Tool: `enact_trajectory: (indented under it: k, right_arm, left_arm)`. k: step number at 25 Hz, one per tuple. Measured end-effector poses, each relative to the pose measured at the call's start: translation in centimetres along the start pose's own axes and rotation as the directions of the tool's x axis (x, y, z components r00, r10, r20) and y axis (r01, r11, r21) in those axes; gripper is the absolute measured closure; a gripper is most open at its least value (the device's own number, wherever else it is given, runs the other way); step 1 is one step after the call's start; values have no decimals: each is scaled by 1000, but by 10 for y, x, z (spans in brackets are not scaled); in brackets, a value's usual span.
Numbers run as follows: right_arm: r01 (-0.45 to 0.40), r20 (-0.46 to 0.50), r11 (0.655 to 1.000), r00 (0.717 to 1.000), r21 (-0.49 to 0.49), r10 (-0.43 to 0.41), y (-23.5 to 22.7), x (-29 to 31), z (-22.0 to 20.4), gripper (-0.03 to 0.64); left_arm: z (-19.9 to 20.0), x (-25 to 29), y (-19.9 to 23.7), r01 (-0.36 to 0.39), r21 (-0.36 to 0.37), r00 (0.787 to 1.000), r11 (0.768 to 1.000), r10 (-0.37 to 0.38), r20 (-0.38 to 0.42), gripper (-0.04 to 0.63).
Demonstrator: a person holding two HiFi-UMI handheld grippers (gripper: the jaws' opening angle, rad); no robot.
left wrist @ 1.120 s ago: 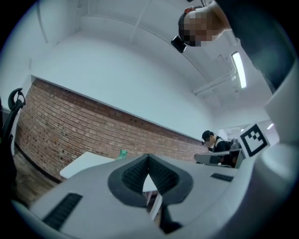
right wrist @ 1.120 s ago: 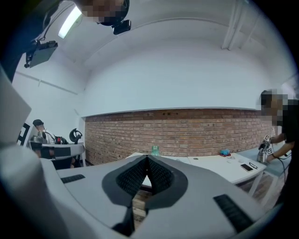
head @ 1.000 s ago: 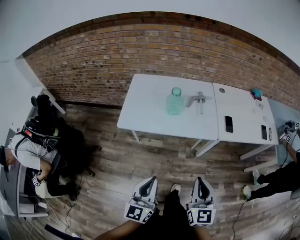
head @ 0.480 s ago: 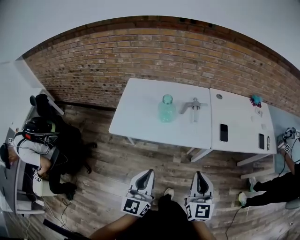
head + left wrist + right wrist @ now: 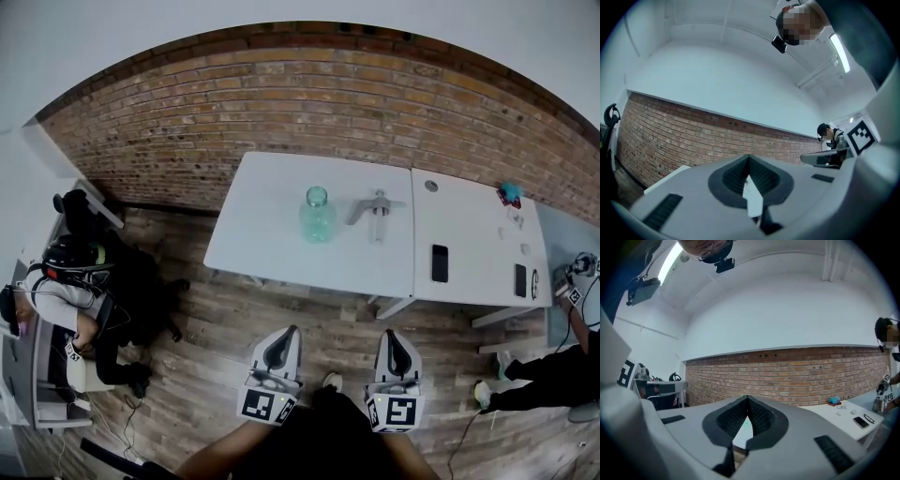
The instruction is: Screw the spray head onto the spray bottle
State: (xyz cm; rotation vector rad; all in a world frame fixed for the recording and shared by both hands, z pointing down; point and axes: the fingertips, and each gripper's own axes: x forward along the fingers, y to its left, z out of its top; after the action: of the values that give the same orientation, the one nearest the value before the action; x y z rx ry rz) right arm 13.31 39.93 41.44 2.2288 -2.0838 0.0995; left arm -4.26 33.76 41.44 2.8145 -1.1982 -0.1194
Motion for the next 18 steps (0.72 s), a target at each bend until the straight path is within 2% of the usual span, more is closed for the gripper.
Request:
enact_trajectory:
  k: [9, 18]
  right_arm:
    - [-41, 18, 999, 999, 0, 41, -29, 27, 3, 615]
    - [-60, 7, 998, 998, 0, 60, -32, 38, 7, 615]
  left_arm:
    - [0, 28, -11, -32, 7, 999, 999, 32, 18, 594]
    - [-3, 48, -14, -9, 8, 1000, 1000, 9, 3, 594]
